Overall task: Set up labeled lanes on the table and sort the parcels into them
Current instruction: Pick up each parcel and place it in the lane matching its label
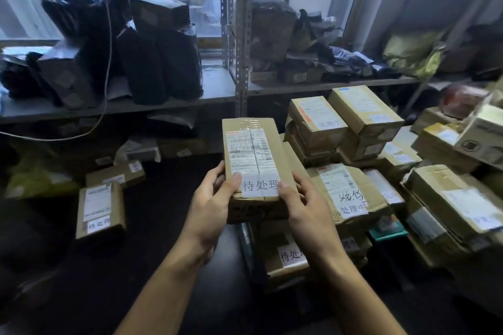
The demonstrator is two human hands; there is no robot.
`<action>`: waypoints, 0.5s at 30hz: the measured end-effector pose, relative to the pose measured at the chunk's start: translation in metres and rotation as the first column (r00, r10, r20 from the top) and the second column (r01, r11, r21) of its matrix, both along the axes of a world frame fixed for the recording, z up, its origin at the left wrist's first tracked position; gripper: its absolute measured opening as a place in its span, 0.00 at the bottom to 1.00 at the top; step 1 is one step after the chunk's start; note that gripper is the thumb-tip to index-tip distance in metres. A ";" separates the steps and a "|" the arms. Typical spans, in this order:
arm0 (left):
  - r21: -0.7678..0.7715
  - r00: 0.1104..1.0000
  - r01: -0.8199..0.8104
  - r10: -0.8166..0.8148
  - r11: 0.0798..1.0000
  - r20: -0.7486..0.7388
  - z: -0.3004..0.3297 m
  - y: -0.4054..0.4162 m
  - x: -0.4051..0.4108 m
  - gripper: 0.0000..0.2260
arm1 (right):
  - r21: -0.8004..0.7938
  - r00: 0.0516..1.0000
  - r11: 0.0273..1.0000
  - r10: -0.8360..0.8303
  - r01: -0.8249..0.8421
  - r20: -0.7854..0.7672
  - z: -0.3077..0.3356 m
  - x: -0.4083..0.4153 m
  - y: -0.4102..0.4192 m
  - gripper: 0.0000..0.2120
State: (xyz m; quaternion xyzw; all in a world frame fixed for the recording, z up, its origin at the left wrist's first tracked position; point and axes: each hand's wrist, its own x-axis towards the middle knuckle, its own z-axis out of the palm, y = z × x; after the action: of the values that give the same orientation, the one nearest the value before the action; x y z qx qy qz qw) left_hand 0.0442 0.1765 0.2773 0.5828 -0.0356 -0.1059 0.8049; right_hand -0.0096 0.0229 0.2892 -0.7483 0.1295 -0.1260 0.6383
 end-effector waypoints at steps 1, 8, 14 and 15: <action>0.004 1.000 0.001 -0.001 1.000 0.002 0.000 -0.003 -0.001 0.21 | -0.005 1.000 1.000 -0.008 0.008 0.009 -0.001 -0.003 -0.003 0.13; 0.120 0.998 -0.054 0.055 0.991 -0.003 -0.005 -0.031 -0.004 0.11 | -0.033 1.000 0.999 -0.021 0.022 0.012 -0.004 -0.007 -0.029 0.12; 0.206 0.992 -0.125 0.128 0.971 0.000 -0.007 -0.059 0.003 0.16 | -0.056 0.999 0.998 0.014 -0.016 -0.033 -0.009 0.013 -0.063 0.08; 0.213 0.990 -0.139 0.142 0.967 -0.001 -0.006 -0.064 0.005 0.16 | -0.063 0.999 0.998 0.029 -0.031 -0.032 -0.010 0.017 -0.068 0.07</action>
State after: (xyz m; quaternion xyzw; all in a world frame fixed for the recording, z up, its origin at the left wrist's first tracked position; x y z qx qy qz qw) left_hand 0.0490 0.1123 0.2712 0.6655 0.0240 -0.0567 0.7438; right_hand 0.0074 -0.0453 0.2794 -0.7721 0.1241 -0.1087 0.6138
